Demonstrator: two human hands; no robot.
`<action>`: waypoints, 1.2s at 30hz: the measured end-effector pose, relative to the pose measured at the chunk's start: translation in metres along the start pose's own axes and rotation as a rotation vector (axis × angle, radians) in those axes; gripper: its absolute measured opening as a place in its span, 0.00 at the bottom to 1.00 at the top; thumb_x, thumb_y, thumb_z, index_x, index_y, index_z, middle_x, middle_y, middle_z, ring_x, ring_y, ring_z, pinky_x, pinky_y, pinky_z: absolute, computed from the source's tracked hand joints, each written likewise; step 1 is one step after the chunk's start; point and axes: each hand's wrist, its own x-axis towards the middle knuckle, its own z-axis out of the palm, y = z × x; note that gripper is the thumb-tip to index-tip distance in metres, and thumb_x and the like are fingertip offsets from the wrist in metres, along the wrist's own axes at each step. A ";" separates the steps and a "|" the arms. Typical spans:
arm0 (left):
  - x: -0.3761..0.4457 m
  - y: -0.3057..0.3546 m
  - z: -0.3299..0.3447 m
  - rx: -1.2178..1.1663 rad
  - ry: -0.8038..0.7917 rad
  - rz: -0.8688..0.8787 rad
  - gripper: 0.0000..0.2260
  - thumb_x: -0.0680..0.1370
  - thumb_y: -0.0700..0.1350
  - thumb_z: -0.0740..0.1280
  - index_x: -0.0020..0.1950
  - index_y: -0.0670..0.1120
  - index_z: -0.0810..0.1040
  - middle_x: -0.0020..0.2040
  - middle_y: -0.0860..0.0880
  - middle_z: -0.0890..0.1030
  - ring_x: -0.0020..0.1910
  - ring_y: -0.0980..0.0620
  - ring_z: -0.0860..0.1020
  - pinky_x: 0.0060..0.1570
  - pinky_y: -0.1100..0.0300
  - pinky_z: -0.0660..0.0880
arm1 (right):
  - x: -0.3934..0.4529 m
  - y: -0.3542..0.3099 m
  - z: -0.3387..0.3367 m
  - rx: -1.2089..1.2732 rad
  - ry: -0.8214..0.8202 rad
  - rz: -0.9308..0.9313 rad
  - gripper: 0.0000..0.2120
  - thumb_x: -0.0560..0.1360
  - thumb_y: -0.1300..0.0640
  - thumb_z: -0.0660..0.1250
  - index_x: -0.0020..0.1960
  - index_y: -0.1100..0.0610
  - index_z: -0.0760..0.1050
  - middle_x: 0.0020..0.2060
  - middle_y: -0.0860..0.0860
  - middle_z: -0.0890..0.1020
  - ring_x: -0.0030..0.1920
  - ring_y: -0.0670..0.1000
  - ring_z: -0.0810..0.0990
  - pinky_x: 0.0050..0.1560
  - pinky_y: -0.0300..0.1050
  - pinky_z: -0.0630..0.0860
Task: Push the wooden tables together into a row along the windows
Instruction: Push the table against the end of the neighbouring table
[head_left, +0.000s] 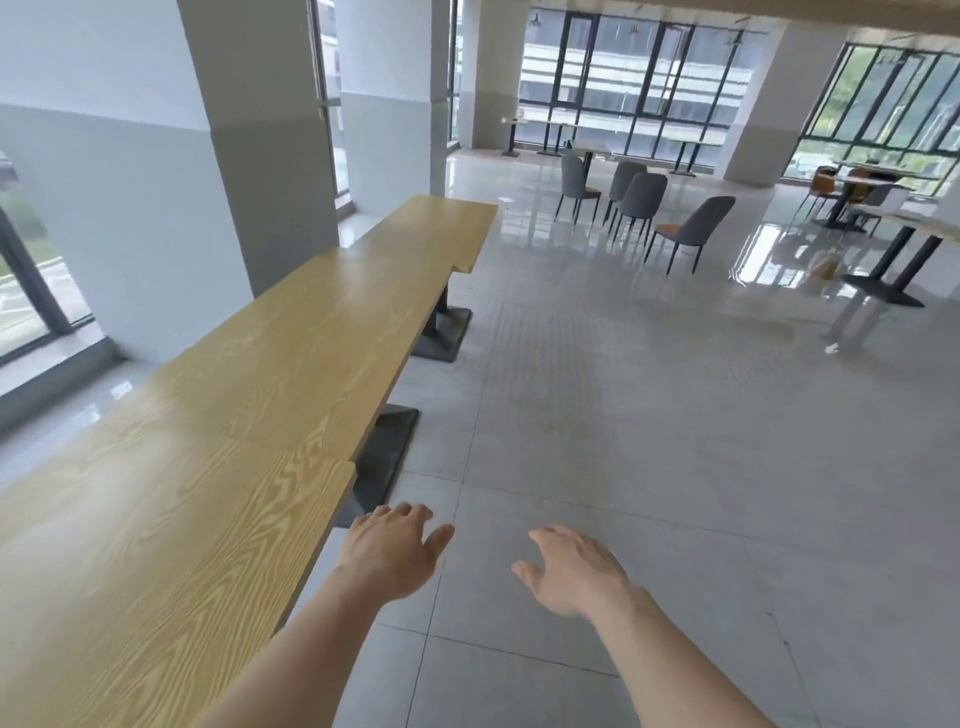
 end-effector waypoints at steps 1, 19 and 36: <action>0.018 -0.007 -0.003 -0.003 0.006 -0.020 0.29 0.82 0.67 0.48 0.77 0.54 0.67 0.75 0.52 0.72 0.74 0.48 0.68 0.74 0.47 0.65 | 0.024 -0.002 -0.007 -0.008 -0.003 -0.018 0.32 0.82 0.38 0.56 0.79 0.55 0.61 0.77 0.53 0.66 0.77 0.56 0.64 0.75 0.50 0.62; 0.135 -0.184 -0.003 -0.237 0.303 -0.812 0.28 0.83 0.65 0.47 0.78 0.55 0.63 0.77 0.54 0.68 0.77 0.50 0.64 0.75 0.52 0.61 | 0.346 -0.211 -0.027 -0.217 -0.138 -0.725 0.28 0.84 0.41 0.53 0.78 0.56 0.63 0.78 0.55 0.65 0.78 0.56 0.60 0.77 0.51 0.57; 0.194 -0.302 0.146 -0.209 0.516 -1.155 0.29 0.83 0.61 0.48 0.83 0.53 0.56 0.84 0.50 0.55 0.83 0.49 0.45 0.81 0.46 0.44 | 0.466 -0.323 0.159 -0.196 0.093 -1.251 0.31 0.83 0.42 0.51 0.81 0.56 0.57 0.82 0.55 0.56 0.82 0.52 0.48 0.81 0.54 0.51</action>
